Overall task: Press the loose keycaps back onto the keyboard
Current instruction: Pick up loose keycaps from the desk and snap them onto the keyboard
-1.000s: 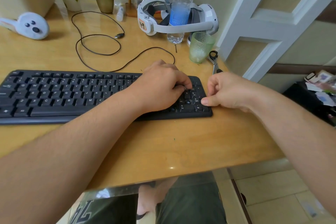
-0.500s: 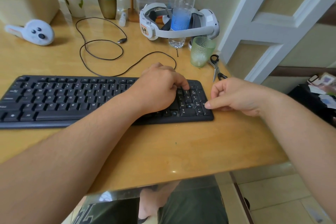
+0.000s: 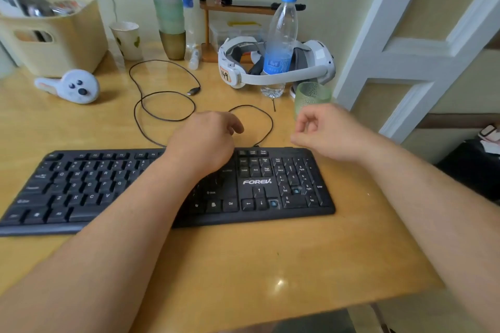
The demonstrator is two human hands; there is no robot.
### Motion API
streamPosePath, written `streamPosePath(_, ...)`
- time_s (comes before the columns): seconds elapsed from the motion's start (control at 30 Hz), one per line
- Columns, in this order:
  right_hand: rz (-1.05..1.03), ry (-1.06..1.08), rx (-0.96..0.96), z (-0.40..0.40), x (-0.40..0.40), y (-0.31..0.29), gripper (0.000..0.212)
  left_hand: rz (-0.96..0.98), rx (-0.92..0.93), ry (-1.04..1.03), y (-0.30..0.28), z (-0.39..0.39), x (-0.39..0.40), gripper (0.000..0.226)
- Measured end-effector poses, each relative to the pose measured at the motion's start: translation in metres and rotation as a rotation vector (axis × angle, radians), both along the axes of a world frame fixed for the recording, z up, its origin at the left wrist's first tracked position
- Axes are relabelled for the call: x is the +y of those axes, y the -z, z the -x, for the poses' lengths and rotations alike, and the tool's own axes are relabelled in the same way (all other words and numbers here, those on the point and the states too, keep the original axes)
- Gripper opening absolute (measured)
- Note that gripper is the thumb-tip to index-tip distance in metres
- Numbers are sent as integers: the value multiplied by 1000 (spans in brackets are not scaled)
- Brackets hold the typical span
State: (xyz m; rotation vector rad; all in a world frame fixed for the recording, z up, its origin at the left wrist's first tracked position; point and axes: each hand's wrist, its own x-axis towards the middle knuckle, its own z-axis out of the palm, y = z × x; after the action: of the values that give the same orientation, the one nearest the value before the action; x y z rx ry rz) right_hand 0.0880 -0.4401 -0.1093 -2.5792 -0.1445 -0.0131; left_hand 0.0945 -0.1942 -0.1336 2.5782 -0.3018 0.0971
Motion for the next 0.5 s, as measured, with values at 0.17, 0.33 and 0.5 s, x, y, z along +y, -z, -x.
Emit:
streamPosePath(0.17, 258, -157, 195, -36, 31, -8, 20, -81, -2, 0, 7, -2, -4, 37)
streamPosePath(0.33, 281, -212, 346, -41, 38, -11, 50, -56, -9, -1, 8, -3, -3, 37)
streamPosePath(0.5, 308, -198, 290, -33, 35, -6, 56, -48, -21, 13, 9, -1, -8, 37)
